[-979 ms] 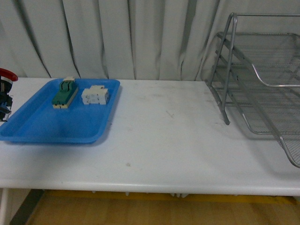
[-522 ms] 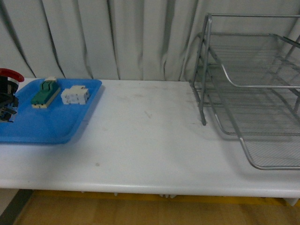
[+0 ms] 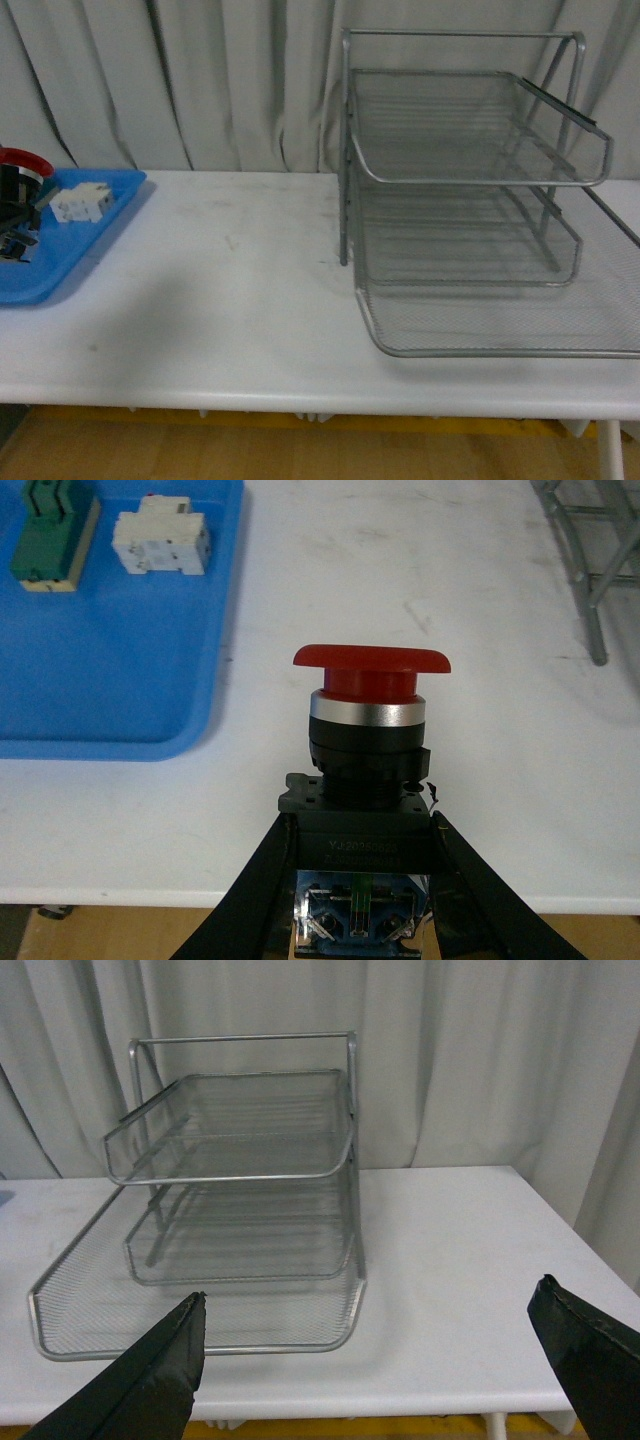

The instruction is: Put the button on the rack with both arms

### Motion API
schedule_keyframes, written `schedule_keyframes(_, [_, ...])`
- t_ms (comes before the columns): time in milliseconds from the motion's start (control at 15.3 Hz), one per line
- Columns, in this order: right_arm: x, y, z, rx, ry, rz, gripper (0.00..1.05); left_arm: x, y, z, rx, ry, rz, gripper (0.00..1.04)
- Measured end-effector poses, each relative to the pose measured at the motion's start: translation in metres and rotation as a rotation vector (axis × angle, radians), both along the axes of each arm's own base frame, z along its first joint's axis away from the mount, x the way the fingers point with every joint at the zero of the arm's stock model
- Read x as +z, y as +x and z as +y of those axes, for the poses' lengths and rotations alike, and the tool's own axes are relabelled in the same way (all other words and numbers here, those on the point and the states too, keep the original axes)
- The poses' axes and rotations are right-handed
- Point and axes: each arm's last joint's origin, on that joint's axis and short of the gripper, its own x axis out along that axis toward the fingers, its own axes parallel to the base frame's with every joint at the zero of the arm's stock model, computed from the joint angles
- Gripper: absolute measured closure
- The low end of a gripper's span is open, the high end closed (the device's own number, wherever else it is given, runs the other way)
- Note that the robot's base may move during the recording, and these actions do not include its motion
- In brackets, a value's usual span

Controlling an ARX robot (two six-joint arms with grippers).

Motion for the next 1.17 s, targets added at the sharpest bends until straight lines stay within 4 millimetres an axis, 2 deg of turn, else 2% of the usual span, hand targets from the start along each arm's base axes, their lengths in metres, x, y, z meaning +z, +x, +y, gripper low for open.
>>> schedule_keyframes(261, [0.0, 0.0, 0.0, -0.002, 0.0, -0.002, 0.06, -0.001, -0.001, -0.006, -0.017, 0.003, 0.008, 0.74])
schedule_keyframes(326, [0.0, 0.0, 0.0, -0.003, 0.0, -0.002, 0.06, 0.003, 0.001, -0.014, -0.049, 0.001, 0.001, 0.74])
schedule_keyframes(457, [0.0, 0.0, 0.0, -0.003, 0.0, -0.002, 0.06, 0.022, 0.017, -0.034, -0.082, 0.018, -0.041, 0.74])
schedule_keyframes(522, [0.0, 0.0, 0.0, -0.003, 0.0, -0.002, 0.06, 0.033, 0.029, -0.048, -0.112, 0.021, -0.067, 0.74])
schedule_keyframes(587, [0.0, 0.0, 0.0, -0.002, 0.0, -0.002, 0.06, 0.043, 0.041, -0.071, -0.17, 0.019, -0.086, 0.74])
schedule_keyframes(783, [0.0, 0.0, 0.0, -0.002, 0.0, -0.002, 0.06, 0.056, 0.06, -0.138, -0.356, 0.024, -0.08, 0.74])
schedule_keyframes(914, [0.0, 0.0, 0.0, -0.002, 0.0, -0.002, 0.06, 0.055, 0.058, -0.182, -0.502, 0.04, -0.067, 0.74])
schedule_keyframes(979, [0.0, 0.0, 0.0, -0.002, 0.0, -0.002, 0.06, 0.052, 0.052, -0.198, -0.568, 0.048, -0.052, 0.74])
schedule_keyframes(1044, [0.0, 0.0, 0.0, -0.002, 0.0, -0.003, 0.06, 0.047, 0.046, -0.214, -0.638, 0.057, -0.033, 0.74])
schedule_keyframes(1175, [0.0, 0.0, 0.0, -0.002, 0.0, -0.002, 0.06, 0.032, 0.043, -0.231, -0.696, 0.081, 0.005, 0.74])
